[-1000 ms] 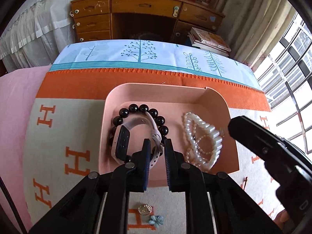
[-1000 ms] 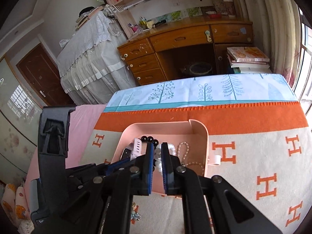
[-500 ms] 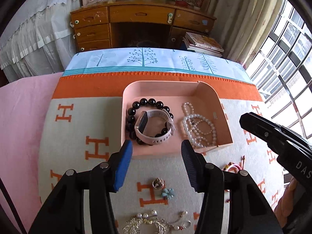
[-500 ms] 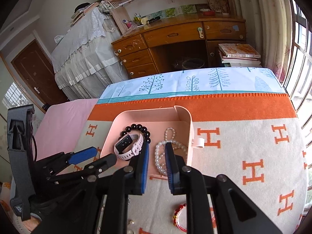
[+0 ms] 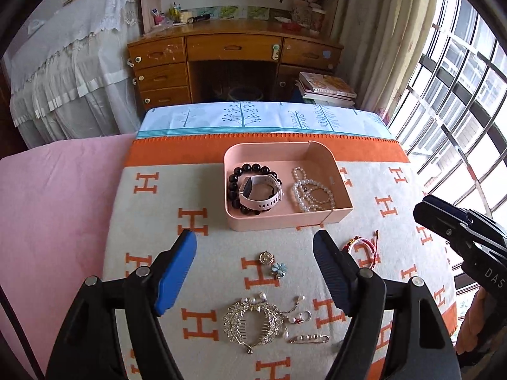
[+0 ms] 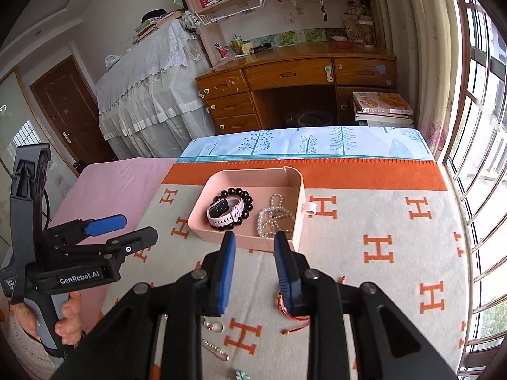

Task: Organize jewelry
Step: 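Withdraw both tools and move toward the silver hair comb and red bracelet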

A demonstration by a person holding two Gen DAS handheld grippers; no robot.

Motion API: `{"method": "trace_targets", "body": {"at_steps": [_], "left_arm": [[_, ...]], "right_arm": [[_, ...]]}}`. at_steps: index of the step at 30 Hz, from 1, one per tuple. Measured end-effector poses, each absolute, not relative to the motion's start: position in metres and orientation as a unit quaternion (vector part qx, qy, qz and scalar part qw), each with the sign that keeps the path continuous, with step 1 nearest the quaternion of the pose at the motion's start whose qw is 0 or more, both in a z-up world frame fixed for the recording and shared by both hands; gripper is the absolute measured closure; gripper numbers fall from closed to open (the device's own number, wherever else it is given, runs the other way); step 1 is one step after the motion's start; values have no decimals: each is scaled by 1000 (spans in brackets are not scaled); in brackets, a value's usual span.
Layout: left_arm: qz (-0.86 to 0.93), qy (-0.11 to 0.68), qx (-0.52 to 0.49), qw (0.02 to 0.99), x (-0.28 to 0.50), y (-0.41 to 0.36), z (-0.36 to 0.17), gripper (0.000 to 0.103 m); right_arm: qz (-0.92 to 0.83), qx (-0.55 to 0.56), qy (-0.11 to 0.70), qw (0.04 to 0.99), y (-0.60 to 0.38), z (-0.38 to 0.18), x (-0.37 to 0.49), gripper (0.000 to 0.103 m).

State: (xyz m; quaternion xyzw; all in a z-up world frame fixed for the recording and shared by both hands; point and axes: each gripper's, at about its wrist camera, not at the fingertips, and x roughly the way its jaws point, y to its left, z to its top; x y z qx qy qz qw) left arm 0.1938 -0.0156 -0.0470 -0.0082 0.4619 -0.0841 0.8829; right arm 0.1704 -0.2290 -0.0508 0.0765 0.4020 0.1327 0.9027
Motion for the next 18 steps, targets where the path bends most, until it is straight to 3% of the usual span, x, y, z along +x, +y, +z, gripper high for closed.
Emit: {"method": "trace_targets", "body": {"at_steps": [3,5,18], "left_arm": [[-100,456,-30,884,180,-9,-40,24],[-116,459,-49,879,173,-4,-38,14],[-95,501,-26,860,150,21,-84,14]], "right_arm": [[132,68,395,907,-230,-45,159,70],[134,64,393,907,-230,-42,151,70],[133,34,411,901,-233,-51,126,70]]}}
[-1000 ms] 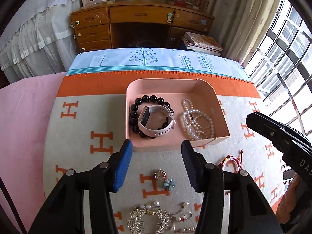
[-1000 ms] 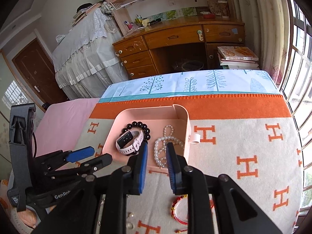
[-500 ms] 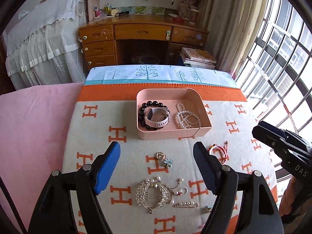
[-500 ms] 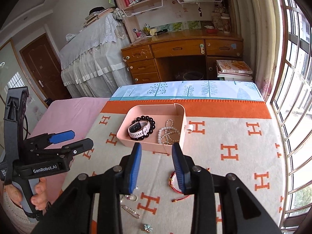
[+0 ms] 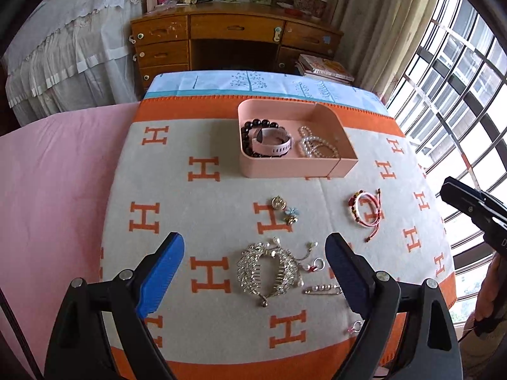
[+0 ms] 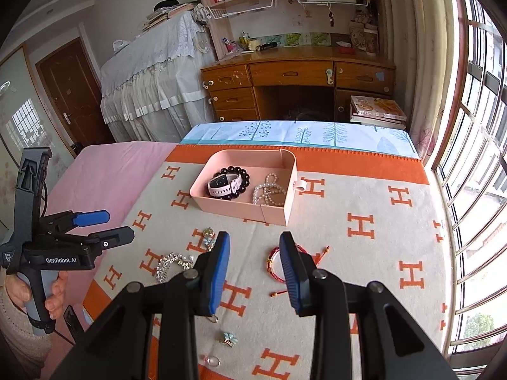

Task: Organize jewelry
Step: 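Withdraw both tools and move toward the silver hair comb and red bracelet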

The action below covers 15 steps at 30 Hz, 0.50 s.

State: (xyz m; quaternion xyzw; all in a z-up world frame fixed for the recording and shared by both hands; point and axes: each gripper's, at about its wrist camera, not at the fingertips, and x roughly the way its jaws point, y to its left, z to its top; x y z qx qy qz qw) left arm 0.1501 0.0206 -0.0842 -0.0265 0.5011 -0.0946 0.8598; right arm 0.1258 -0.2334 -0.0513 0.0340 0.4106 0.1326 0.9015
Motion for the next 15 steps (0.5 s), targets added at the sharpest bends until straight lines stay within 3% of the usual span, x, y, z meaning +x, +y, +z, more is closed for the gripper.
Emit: {"method": "trace_targets", "body": {"at_steps": [15], "left_arm": [[-87,590,-49,801,167,30,-170,14]], "right_arm": [[103,55,493,862,-246,-113,146,70]]}}
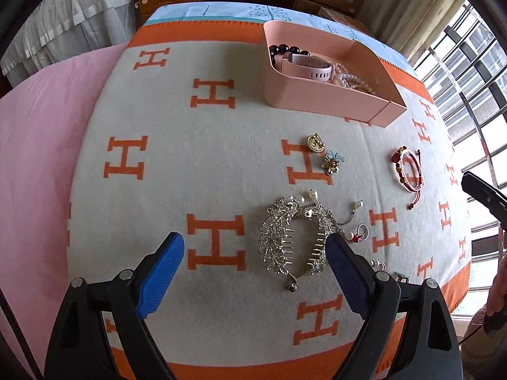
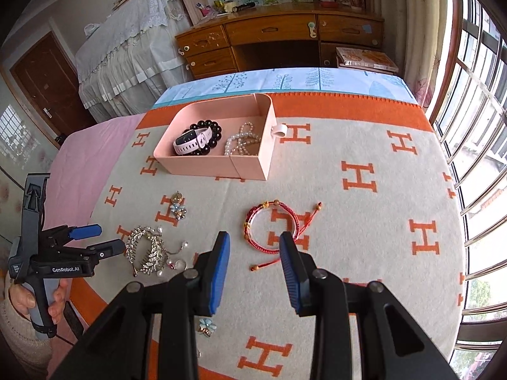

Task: Organize jewelry
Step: 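Withdraw both tools and move toward the silver hair comb and red bracelet, then grasp the silver rhinestone hair comb with the left tool while the right tool grasps the red string bracelet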

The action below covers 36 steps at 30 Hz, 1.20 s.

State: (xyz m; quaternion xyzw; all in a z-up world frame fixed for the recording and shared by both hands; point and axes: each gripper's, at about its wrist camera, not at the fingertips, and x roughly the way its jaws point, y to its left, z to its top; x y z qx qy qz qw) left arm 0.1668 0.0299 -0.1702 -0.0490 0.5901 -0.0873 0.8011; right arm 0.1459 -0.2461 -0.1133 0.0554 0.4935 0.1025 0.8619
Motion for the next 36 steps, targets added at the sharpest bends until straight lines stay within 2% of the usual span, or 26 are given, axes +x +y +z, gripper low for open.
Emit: {"method": "trace_targets", "body": {"at_steps": [5,10,18,23,27,30,36], "left_arm": [[-94,596,-42,796,173,20,-177,14],[-97,607,-28,788,177,12,-185,26],[-96,618,-23,780,181,8,-194,30],[-105,621,-28,776,185,5,-195,41],[-109,624,-31,773,187,3,-195,44],[-105,624,-35,773,189,7,-195,50],[-105,624,-35,774,190,8,-196,51]], "right_arm": [[100,54,504,856,-246,-123,146,70],[99,54,509,853,-250,-128,148,70],[93,65,520,847,-256,-138,154,70],[91,70,524,844,-258,-143,156,70],[89,73,525,843,-260,-145,158,70],[88,74,527,842,-261,-147,159,70],[84,77,529,841,-264,-150,160,70]]}}
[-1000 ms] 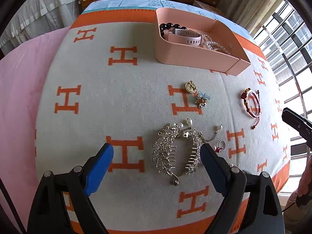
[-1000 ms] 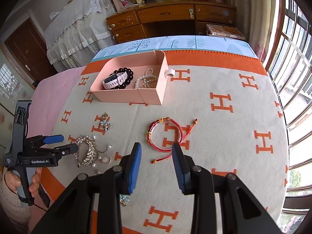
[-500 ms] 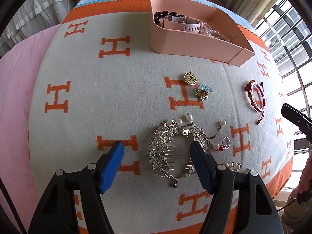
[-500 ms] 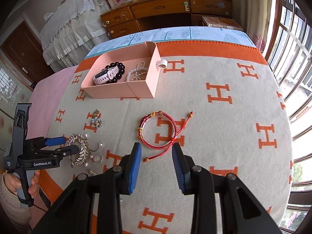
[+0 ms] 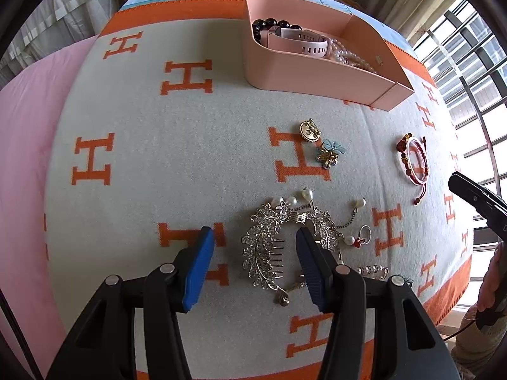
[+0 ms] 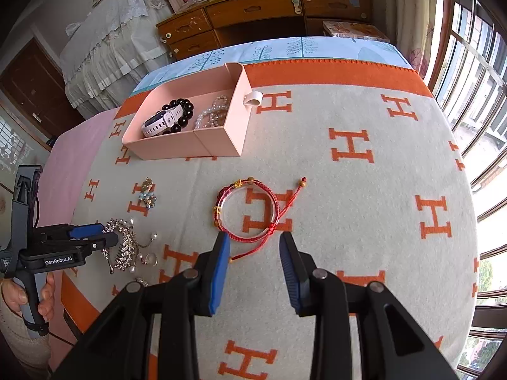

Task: Organize jewelry
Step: 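Grasp the silver rhinestone hair comb with the left tool while the right tool grasps the red string bracelet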

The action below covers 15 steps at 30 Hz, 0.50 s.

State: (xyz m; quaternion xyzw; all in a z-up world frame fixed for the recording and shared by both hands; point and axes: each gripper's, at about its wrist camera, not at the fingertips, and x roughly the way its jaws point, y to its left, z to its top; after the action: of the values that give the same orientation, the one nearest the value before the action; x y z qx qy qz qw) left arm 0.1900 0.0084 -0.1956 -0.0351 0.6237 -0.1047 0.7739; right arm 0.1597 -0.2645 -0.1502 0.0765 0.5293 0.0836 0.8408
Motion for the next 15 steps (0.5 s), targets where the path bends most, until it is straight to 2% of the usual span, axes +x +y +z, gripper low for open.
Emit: {"method": "trace_targets", "body": {"at_steps": [6,8,9,15], "left_arm": [[-103,621,-5,777,186,-2,-195,53],[-96,617,18,781,185,-9,-195,74],[-96,617,25,781,184,-12,-195,78],[-95,621,21,778,183,-19,-194,78]], "right_arm": [[79,87,534,838,-268,-154,165,70],[77,92,537,835,-269,-156,171,70],[74,94,540,833,-270,-157,174,70],[64,81,558,823,-265,-165,201,70]]}}
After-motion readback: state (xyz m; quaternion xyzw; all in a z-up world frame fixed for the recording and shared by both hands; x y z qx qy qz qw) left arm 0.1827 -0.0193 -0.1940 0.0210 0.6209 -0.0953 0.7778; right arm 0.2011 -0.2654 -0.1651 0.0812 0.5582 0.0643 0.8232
